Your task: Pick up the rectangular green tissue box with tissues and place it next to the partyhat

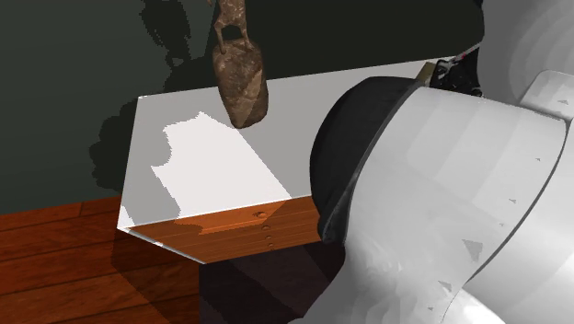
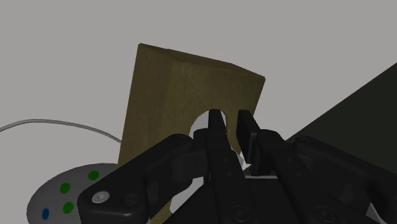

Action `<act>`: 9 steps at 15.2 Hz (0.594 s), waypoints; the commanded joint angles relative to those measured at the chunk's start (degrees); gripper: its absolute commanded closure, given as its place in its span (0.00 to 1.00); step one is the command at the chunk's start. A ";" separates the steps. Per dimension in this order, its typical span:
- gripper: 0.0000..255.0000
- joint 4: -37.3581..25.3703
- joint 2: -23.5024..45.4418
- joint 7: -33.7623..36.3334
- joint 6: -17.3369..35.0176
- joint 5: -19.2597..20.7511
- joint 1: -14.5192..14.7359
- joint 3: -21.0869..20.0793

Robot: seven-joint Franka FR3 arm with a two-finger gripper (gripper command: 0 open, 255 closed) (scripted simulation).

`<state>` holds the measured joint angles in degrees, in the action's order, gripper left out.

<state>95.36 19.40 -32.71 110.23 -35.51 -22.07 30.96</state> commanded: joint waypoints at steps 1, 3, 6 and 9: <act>1.00 1.18 0.30 -0.77 1.28 -0.46 0.03 -0.14; 1.00 2.02 0.80 -1.48 2.37 -0.98 -0.01 -0.33; 1.00 3.16 1.62 -2.56 3.97 -1.83 -0.10 -0.63; 1.00 4.18 2.54 -3.67 5.50 -2.74 -0.23 -0.97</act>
<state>99.33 21.52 -35.98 115.24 -37.90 -22.21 30.13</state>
